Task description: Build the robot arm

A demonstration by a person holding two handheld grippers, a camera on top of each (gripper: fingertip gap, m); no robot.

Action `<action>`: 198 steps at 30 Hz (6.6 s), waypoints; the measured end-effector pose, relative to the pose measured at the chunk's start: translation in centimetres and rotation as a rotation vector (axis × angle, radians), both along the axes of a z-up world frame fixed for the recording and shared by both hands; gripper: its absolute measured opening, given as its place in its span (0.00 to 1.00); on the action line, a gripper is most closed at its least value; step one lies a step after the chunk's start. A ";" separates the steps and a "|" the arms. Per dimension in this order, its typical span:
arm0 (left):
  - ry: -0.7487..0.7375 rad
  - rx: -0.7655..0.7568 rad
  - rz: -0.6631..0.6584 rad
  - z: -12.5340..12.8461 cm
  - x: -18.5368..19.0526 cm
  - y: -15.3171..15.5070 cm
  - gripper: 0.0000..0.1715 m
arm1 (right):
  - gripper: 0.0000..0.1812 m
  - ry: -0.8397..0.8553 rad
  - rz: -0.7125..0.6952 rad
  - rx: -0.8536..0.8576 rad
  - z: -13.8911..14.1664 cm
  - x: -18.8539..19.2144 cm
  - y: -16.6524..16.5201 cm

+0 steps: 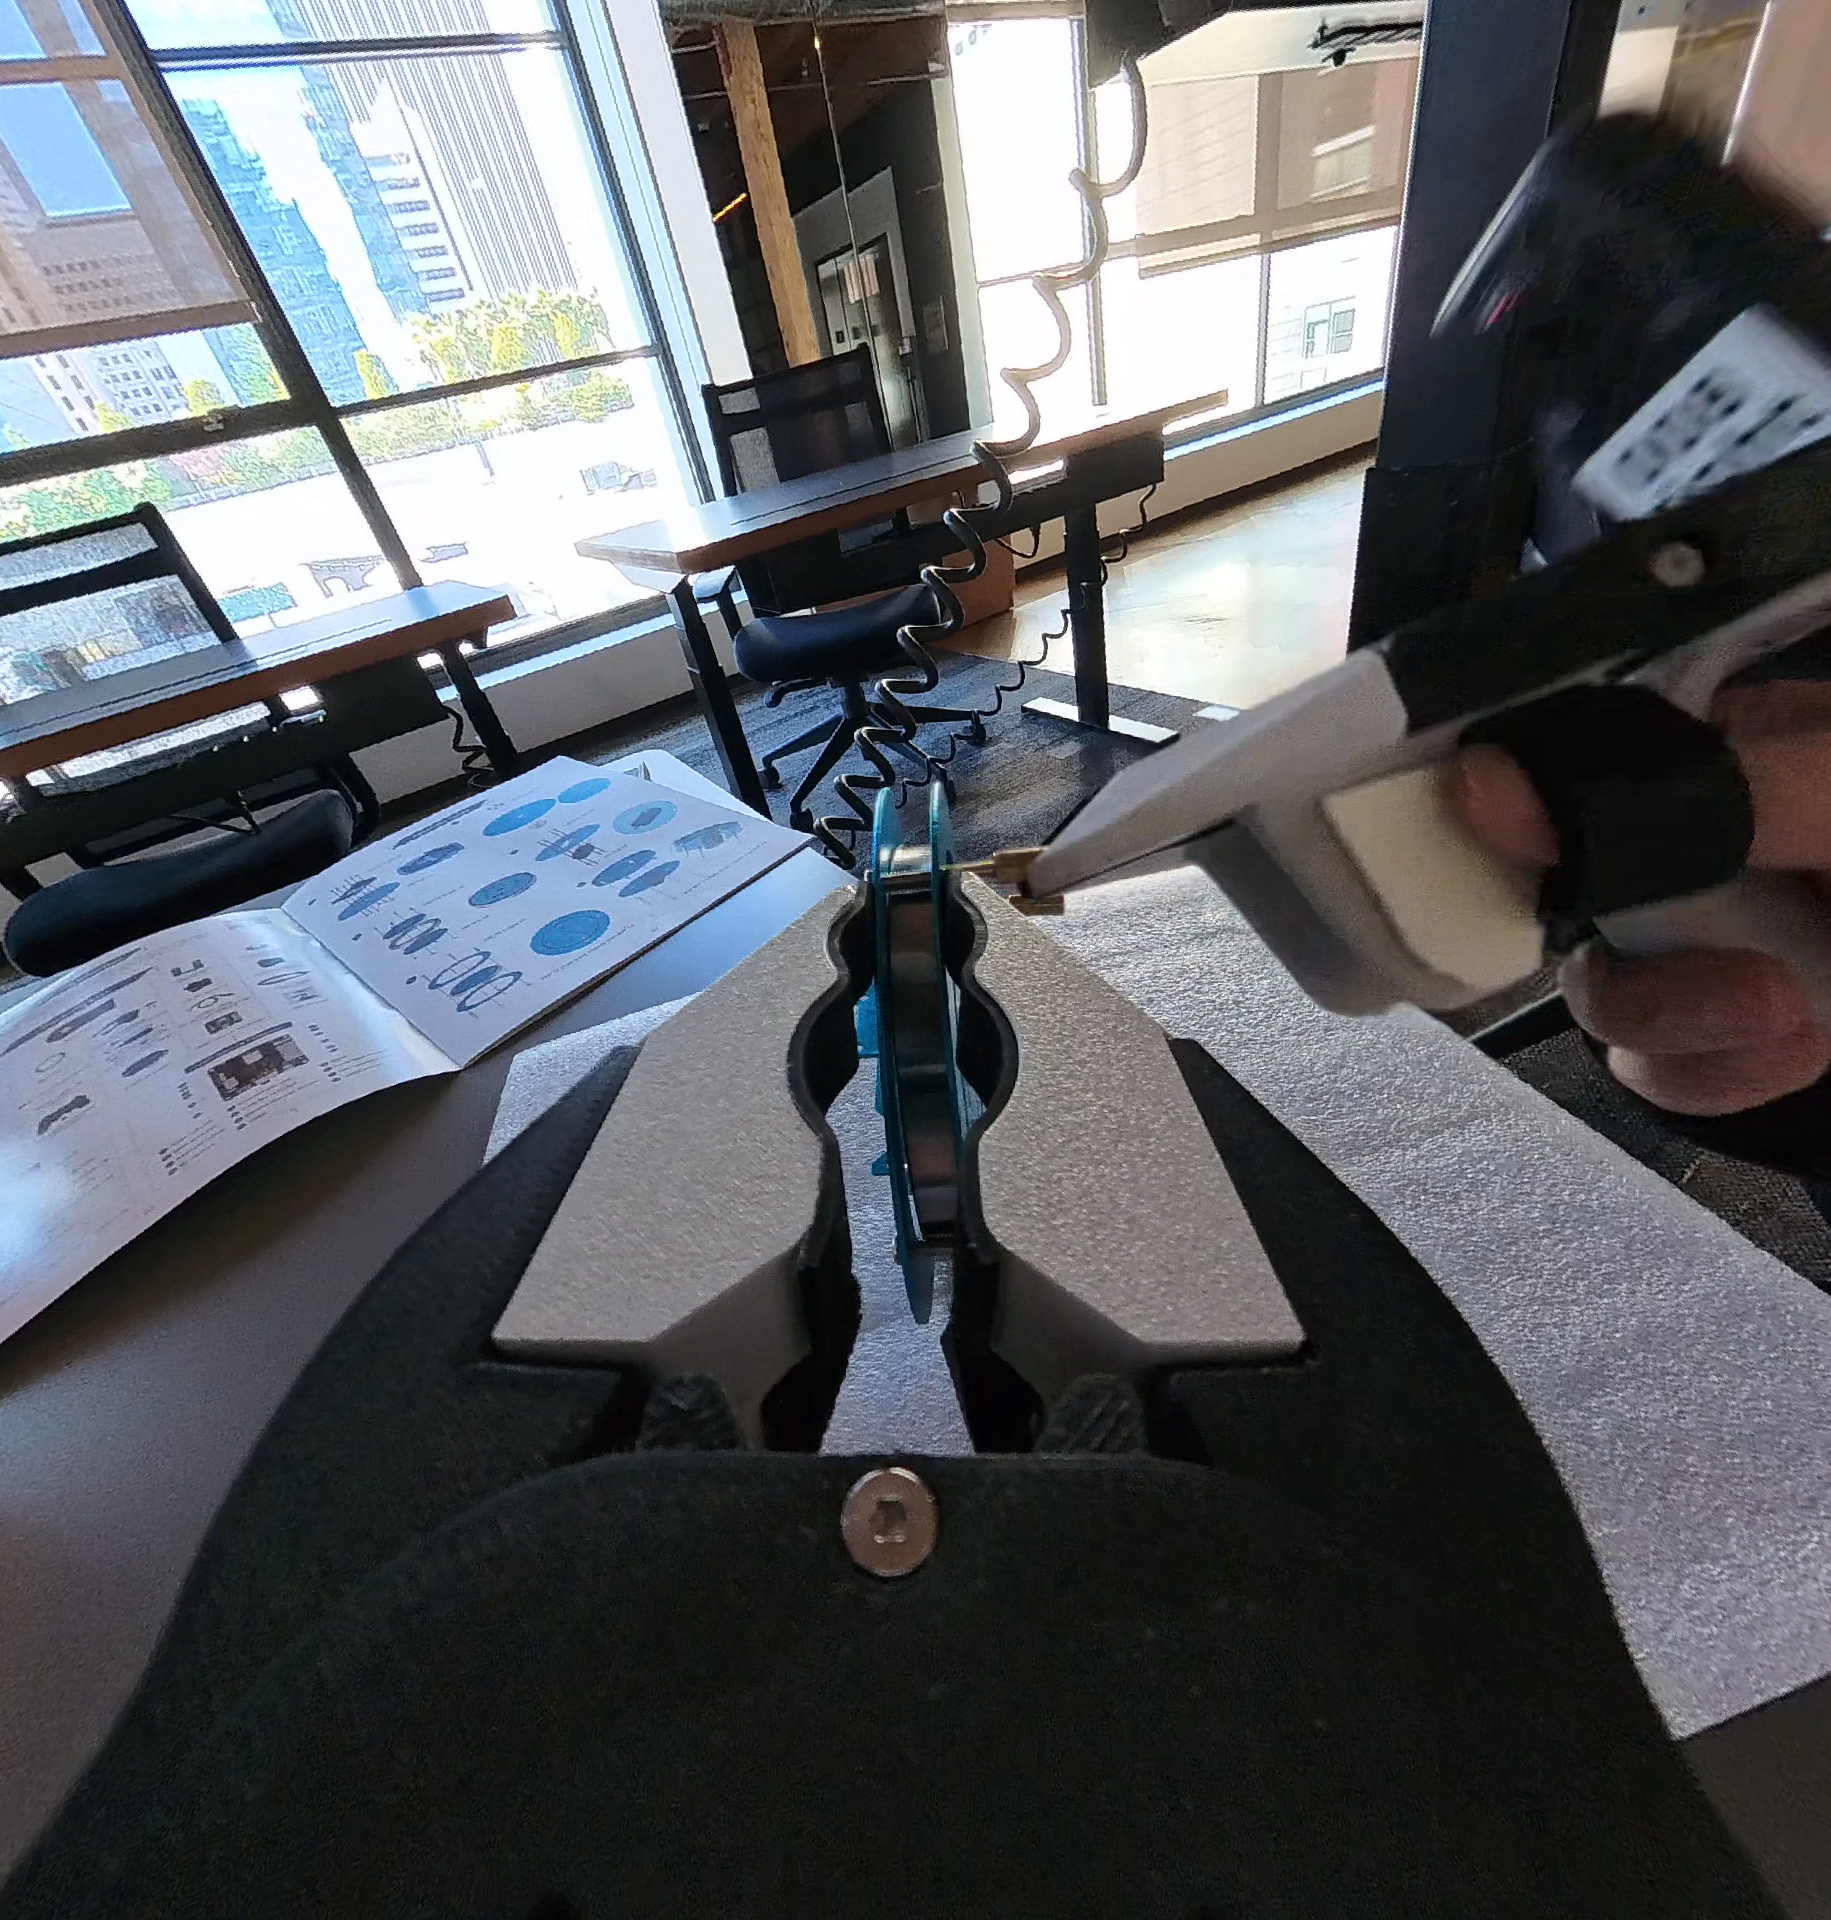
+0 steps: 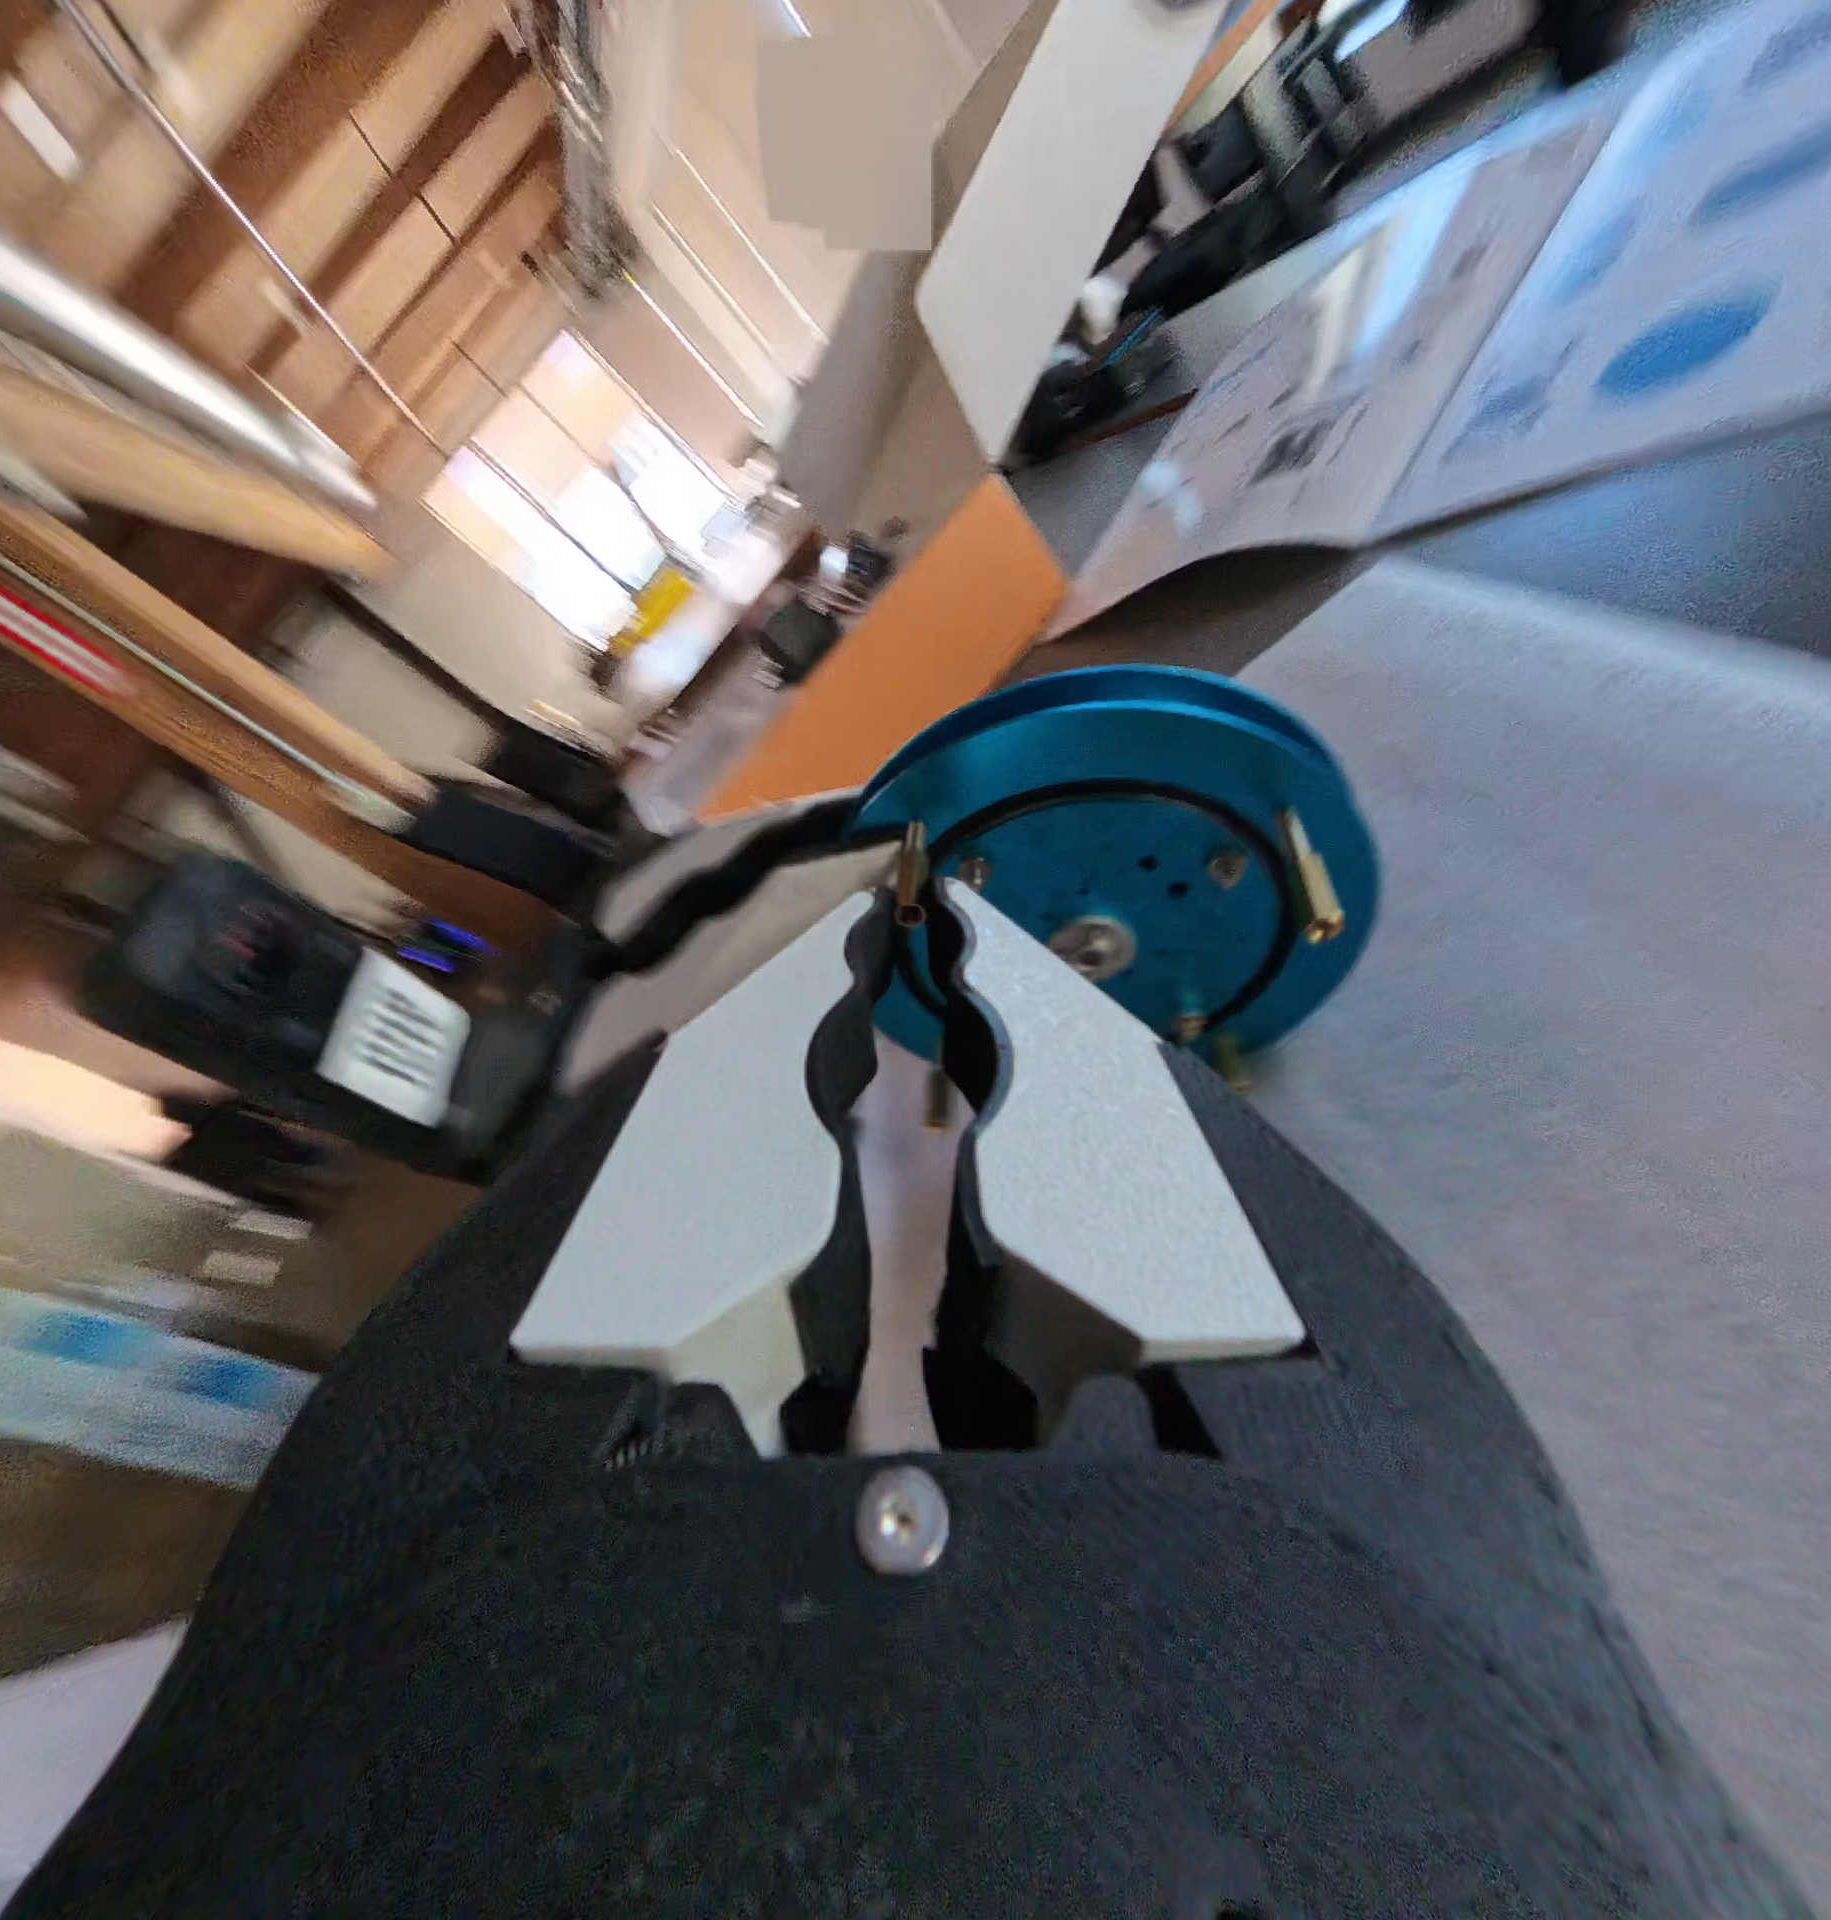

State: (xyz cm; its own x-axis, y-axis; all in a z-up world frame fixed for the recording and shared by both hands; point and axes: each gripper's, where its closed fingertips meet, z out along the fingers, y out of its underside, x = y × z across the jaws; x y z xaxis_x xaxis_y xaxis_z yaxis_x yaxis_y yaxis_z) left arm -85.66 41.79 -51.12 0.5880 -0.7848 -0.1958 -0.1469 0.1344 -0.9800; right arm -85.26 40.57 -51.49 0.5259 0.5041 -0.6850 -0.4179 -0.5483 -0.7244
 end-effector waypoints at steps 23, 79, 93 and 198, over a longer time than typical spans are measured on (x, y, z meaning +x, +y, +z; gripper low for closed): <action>-0.008 -0.009 0.002 0.0 -0.2 0.1 0.06 | 0.02 0.225 0.016 -0.134 0.2 -0.2 0.5; -0.121 -0.254 -0.278 0.3 1.3 -0.2 0.11 | 0.02 0.088 0.047 0.006 0.1 0.9 -0.1; -0.161 -0.245 -0.246 0.2 0.8 -0.4 0.09 | 0.05 -0.138 0.016 0.182 0.4 0.8 -0.5; -0.156 -0.194 -0.170 0.1 0.3 -0.1 0.08 | 0.02 -0.930 -0.326 0.639 0.2 0.2 -0.3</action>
